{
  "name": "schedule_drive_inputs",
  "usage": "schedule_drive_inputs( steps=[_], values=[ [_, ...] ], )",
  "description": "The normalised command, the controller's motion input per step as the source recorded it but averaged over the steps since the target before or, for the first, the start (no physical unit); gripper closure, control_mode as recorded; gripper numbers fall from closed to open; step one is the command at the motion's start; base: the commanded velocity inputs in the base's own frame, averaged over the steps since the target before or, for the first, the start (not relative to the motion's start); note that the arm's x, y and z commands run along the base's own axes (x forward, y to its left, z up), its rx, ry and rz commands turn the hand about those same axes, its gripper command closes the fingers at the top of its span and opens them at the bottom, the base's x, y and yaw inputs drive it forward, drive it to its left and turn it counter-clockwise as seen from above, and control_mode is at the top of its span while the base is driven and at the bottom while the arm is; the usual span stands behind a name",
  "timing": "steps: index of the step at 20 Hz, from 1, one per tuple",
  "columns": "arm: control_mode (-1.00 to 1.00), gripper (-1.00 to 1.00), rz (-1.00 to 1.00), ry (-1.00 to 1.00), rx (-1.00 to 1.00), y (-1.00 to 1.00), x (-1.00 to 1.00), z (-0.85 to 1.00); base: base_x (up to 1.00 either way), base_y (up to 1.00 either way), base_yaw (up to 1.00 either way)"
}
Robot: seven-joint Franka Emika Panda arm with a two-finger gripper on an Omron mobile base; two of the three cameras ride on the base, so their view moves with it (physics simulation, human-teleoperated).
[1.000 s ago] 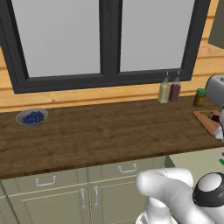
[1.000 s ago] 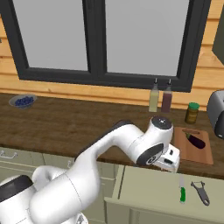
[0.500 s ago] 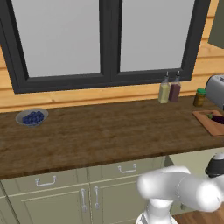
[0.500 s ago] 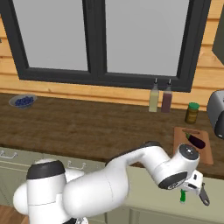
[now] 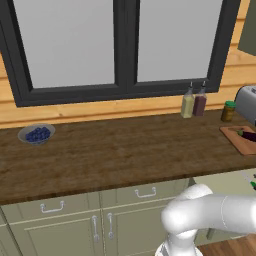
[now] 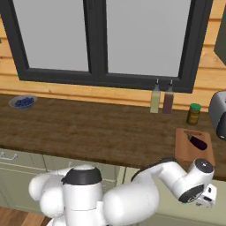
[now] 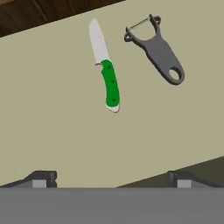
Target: Place the appropriate cutting tool for cutting the eggplant skin on the cutting board.
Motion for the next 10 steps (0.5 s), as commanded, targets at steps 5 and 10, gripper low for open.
schedule_drive_inputs(
  steps=[5,10],
  values=[
    [-1.0,-1.0,0.0,0.15,0.0,-0.32,0.2,-0.68,0.0,0.0,0.0],
    [-1.0,-1.0,0.04,0.17,0.0,-0.09,0.01,-0.72,0.0,0.0,0.0]
  ],
)
